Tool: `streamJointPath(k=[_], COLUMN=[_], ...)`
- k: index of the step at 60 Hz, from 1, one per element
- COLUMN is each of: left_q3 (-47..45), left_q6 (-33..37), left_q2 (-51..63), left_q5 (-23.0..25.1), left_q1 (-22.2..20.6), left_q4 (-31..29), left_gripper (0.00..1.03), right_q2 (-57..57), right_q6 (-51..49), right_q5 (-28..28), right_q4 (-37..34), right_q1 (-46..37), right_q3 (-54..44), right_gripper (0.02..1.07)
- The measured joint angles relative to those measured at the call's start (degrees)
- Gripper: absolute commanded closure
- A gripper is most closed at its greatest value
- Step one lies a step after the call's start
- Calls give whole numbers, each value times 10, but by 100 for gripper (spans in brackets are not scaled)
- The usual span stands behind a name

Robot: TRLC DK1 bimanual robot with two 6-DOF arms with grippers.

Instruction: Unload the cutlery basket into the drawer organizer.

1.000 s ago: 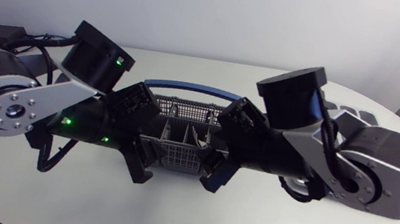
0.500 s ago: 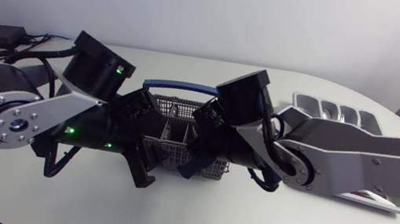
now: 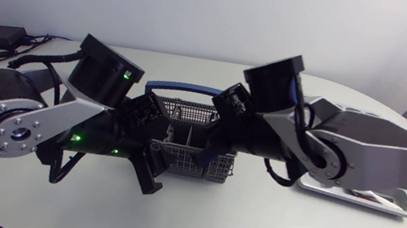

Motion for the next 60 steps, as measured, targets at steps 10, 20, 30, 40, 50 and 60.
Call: streamJointPath(k=[10,20,30,40,50,60], left_q3=[0,2,21,47,48,39], left_q6=[4,14,24,30,34,46], left_q2=[11,22,37,61,61,20], left_q5=[-3,-3,-3,-3,-3,-3], left_q1=[-9,-27,-43,-53,-47,-21], left_q4=[25,59,80,99,97,78], left_gripper=[35,32,28,27,27,26], right_q2=[-43,-75,-121,-138,-135,-129], right_q6=[15,25,27,26,13,1], right_q5=[-64,-135,-190,-201,-186,-183], right_q4=[-31,-53,-71,-77,-74,-70], right_q1=[-41,-86,-126,-141,-128,-120], right_q3=[4,12,12,18,2,-23], right_gripper=[95,95,95,94,77,65])
